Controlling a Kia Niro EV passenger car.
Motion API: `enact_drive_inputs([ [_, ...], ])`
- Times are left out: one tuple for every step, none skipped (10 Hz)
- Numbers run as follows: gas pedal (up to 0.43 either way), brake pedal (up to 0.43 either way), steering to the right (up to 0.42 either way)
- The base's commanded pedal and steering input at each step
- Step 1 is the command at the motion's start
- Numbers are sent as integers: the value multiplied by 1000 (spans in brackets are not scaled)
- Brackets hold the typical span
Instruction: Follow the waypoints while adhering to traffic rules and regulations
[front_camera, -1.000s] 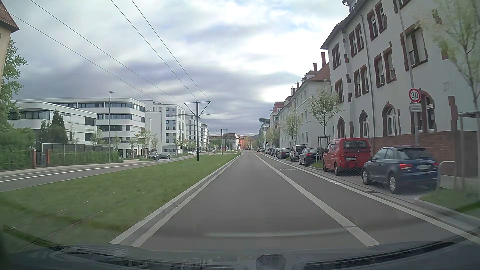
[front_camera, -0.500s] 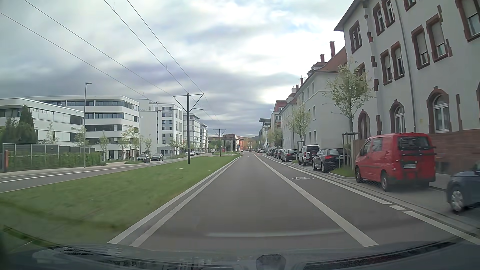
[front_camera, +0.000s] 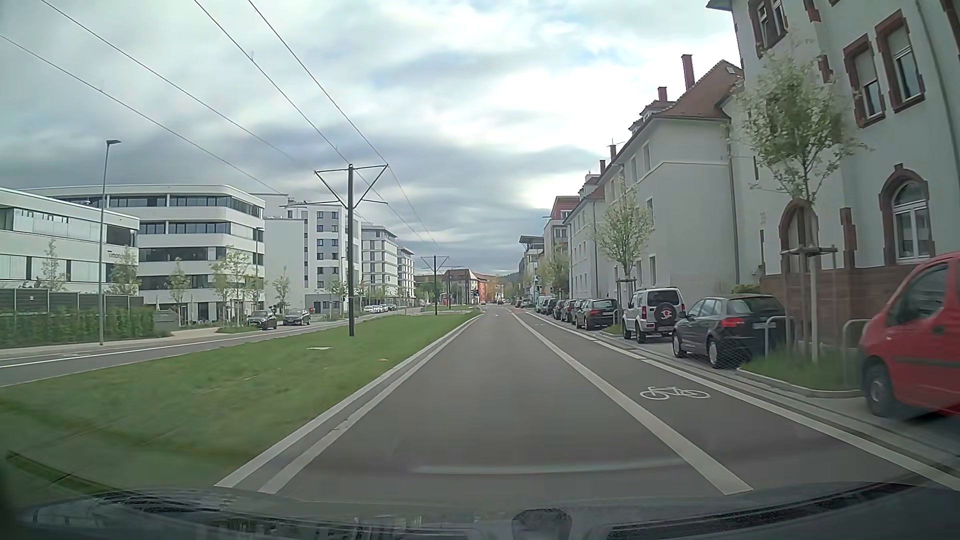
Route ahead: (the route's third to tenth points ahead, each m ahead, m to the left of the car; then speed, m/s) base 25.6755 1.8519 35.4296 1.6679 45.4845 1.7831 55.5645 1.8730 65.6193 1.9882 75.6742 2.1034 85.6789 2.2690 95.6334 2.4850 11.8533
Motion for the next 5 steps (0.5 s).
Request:
enact_drive_inputs([
  [79,0,1],
  [79,0,0],
  [79,0,0],
  [79,0,0],
  [79,0,0],
])
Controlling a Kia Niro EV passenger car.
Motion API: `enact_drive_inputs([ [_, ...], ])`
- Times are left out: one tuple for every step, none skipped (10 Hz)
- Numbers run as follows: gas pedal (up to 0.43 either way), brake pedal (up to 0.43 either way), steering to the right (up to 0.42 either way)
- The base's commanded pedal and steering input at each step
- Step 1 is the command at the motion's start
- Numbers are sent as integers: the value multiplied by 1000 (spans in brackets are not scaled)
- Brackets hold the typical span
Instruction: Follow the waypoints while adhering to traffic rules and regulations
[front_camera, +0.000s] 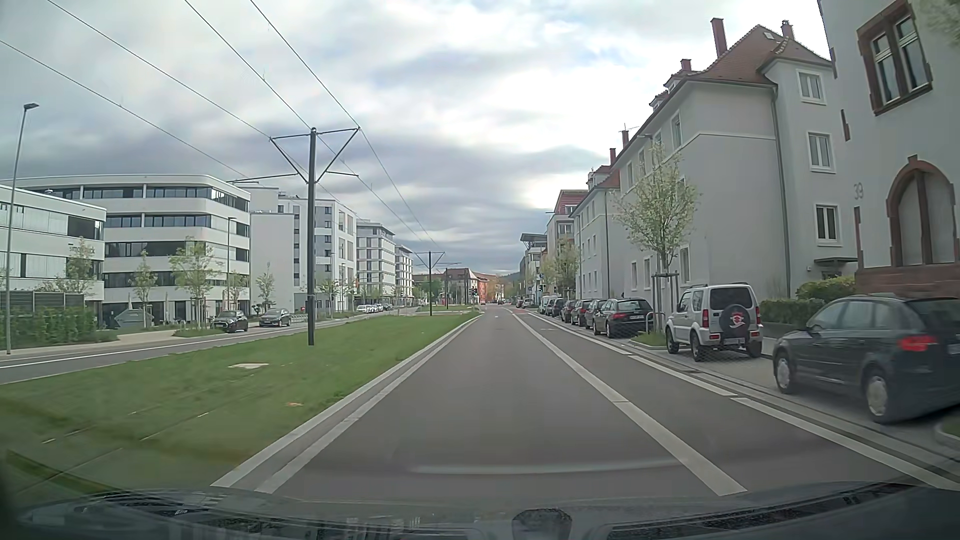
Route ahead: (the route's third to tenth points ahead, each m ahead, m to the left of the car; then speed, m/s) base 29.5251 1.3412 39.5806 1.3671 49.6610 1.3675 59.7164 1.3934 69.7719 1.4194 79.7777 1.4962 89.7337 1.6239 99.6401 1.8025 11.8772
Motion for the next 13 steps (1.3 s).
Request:
enact_drive_inputs([
  [79,0,0],
  [79,0,0],
  [79,0,1],
  [79,0,0],
  [79,0,0],
  [79,0,0],
  [79,0,1],
  [79,0,1],
  [79,0,0],
  [79,0,1],
  [79,0,0],
  [79,0,1],
  [79,0,0],
])
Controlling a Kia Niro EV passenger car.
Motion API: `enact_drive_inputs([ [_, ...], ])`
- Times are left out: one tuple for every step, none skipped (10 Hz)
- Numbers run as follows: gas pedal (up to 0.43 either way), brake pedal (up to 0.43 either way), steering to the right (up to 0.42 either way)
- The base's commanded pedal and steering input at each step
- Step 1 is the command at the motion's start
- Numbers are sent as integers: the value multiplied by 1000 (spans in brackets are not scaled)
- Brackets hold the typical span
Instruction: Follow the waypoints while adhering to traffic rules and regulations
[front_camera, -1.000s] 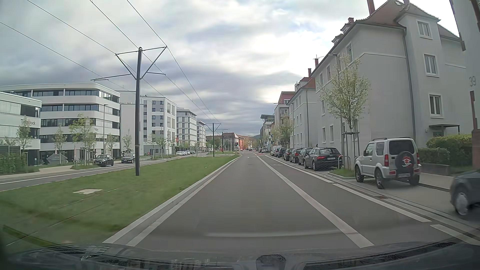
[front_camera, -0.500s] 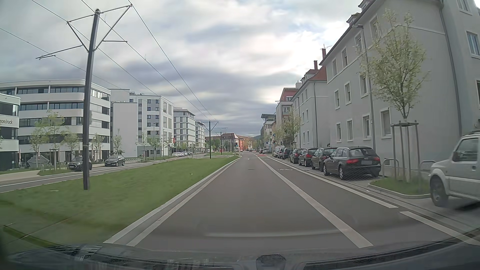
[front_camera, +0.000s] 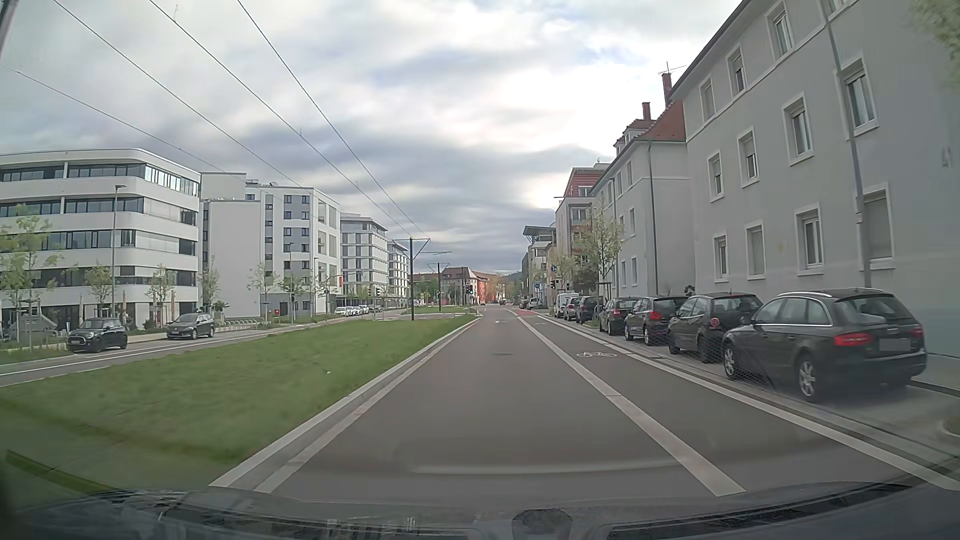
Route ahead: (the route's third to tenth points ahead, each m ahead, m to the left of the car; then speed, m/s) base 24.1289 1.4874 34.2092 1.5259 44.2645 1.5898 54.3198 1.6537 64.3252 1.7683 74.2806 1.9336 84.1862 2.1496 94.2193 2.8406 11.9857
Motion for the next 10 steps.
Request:
enact_drive_inputs([
  [79,0,0],
  [79,0,0],
  [79,0,0],
  [79,0,0],
  [79,0,1],
  [79,0,0],
  [79,0,0],
  [79,0,1],
  [79,0,1],
  [79,0,1],
])
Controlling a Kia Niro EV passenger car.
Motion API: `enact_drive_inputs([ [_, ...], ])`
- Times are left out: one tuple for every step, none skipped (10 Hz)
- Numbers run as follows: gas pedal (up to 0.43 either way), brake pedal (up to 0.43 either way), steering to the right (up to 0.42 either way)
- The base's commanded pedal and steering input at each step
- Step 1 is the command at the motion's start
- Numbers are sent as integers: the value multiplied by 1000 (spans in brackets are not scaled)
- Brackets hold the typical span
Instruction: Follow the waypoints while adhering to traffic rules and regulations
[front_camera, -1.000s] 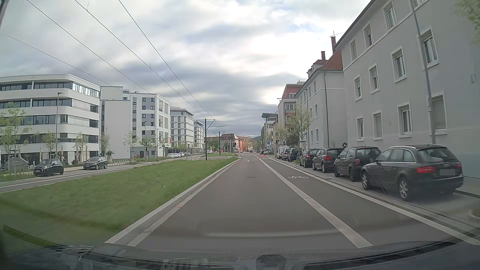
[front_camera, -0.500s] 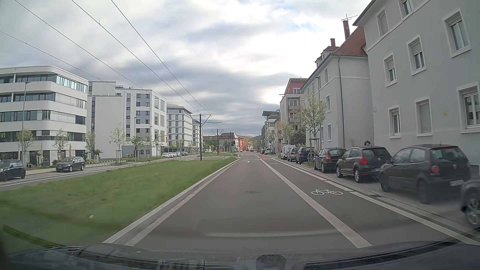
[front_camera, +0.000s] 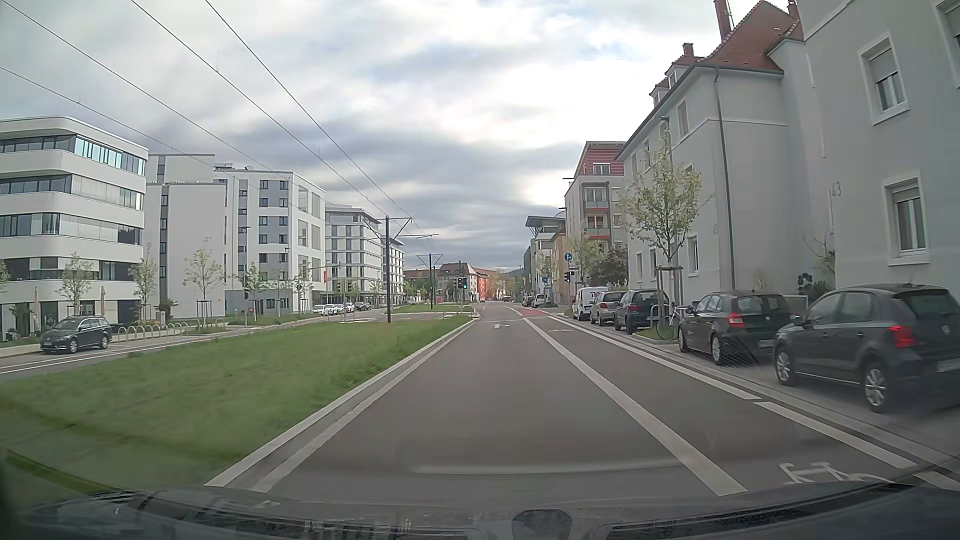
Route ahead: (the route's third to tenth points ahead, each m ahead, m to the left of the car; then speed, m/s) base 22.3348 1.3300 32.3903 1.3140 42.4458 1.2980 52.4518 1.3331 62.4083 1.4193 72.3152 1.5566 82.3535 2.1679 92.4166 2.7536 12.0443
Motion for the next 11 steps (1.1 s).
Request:
enact_drive_inputs([
  [79,0,0],
  [79,0,1],
  [79,0,0],
  [79,0,1],
  [79,0,0],
  [79,0,0],
  [79,0,0],
  [79,0,0],
  [79,0,0],
  [79,0,1],
  [79,0,0],
])
